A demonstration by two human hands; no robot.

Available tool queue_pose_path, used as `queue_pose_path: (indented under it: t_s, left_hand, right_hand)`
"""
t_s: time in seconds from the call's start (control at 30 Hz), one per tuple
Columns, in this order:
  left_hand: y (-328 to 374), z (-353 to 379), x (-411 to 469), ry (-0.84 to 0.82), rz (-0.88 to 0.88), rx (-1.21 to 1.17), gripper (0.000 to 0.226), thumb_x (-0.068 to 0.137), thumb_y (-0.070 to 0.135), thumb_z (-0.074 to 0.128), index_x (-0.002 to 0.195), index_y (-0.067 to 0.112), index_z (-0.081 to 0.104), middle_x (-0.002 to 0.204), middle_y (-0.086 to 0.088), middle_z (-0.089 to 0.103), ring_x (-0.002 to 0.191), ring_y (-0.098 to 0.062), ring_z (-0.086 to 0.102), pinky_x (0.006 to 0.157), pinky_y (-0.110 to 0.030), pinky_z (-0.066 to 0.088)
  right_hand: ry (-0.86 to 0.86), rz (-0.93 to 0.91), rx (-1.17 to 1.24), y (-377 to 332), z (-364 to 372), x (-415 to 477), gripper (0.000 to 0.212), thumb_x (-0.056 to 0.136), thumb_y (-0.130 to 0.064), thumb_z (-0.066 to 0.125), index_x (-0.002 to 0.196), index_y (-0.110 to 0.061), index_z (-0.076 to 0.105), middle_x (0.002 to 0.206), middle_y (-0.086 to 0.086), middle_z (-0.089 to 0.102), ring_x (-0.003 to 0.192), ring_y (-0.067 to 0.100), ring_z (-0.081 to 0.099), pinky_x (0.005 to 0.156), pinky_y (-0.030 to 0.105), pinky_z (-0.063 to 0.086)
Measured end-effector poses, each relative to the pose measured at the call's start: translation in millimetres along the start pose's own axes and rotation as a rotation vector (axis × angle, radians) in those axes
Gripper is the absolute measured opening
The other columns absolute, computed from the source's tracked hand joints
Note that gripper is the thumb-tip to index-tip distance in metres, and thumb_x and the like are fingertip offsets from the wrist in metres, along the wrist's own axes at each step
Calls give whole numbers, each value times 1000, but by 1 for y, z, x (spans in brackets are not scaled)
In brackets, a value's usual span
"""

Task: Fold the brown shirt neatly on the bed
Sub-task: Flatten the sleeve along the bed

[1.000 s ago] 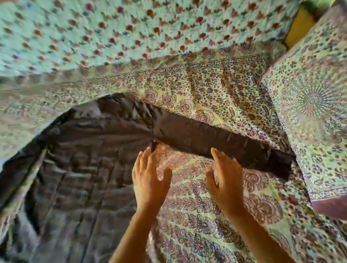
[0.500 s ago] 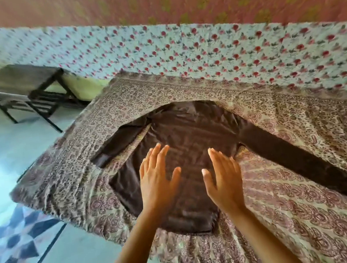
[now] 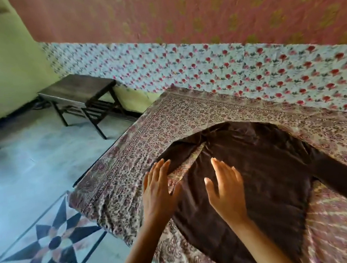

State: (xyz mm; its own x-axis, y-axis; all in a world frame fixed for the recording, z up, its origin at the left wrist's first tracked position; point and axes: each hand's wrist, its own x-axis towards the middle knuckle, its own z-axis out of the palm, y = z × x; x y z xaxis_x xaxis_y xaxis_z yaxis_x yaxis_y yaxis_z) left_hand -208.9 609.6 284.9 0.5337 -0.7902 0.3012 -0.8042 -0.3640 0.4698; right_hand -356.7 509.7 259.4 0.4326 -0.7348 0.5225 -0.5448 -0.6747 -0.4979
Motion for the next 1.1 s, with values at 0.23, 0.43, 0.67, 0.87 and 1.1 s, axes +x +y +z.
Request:
queue_pose_path:
  t_s: [0.23,0.43,0.67,0.87,1.1]
  left_hand:
    - [-73,24,79,-128,1,44,67,74,51,42,133,21,46,139,2,47,125,-22,46,105,-39,35]
    - [-125,51,151,-268,-25,41,64,80,51,42,136,21,41,142,2,44,131,-19,39,110,-38,25]
    - [-202,80,207,-398,-78,-73,47,84,41,44,126,22,49,128,1,55,114,-20,51,95,-38,38]
    - [-285,121,265,-586,-26,-34,39,90,34,53,127,24,51,125,0,59,105,-21,55,88,-39,48]
    - [-347,209,286,-902,-214,-9,54,89,32,56,139,24,38,116,-8,63,92,-25,64,77,-37,55]
  right_hand:
    - [-99,151,-2,2,91,50,49,86,-33,40,124,-5,56,121,10,63,112,25,60,102,43,35]
    - [-209,216,-63,14,154,84,48,88,-32,38,128,-8,51,126,7,59,118,22,55,103,42,31]
    - [-364,309,-213,13,227,114,49,81,-27,44,125,-7,53,119,8,62,111,24,59,97,42,41]
    - [-446,549,-217,1,304,134,52,77,-25,41,120,0,56,108,14,66,95,30,64,81,39,52]
    - [-496,792,-40,14,404,113,60,84,-32,45,135,0,43,128,20,55,116,33,55,96,42,45]
